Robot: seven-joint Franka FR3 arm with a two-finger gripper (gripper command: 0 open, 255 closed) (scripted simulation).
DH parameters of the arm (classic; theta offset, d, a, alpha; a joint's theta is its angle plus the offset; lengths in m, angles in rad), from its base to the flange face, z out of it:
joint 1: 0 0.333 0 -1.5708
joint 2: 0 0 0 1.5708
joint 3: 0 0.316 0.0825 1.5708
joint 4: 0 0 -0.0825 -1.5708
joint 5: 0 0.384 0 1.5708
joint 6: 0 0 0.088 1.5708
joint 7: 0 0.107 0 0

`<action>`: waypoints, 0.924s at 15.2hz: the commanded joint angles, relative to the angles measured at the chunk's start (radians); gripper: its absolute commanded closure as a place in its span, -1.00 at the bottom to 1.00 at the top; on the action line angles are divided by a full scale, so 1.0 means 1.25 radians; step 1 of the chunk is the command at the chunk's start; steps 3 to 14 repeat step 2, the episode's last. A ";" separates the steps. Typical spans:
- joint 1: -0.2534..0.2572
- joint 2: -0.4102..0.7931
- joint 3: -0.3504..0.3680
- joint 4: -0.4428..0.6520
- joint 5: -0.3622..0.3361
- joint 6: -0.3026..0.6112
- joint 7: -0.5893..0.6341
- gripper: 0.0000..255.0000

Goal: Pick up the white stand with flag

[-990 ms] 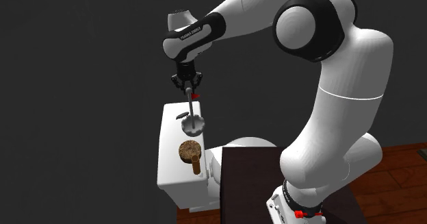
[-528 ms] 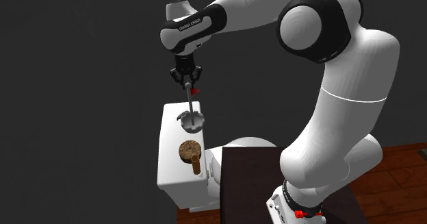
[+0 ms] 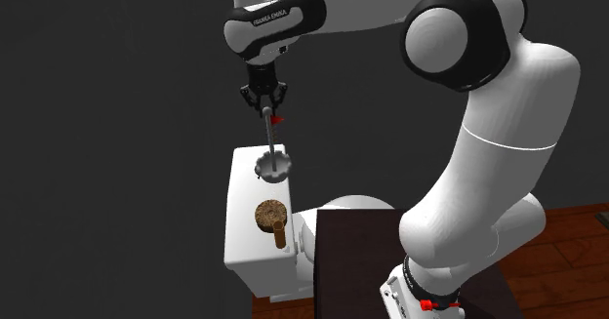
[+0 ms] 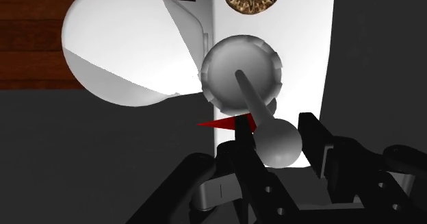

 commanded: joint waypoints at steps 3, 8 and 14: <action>-0.001 -0.006 0.001 0.008 0.003 -0.013 -0.002 1.00; -0.001 -0.006 0.001 0.008 0.003 -0.013 -0.002 1.00; -0.001 -0.006 0.001 0.008 0.003 -0.013 -0.002 1.00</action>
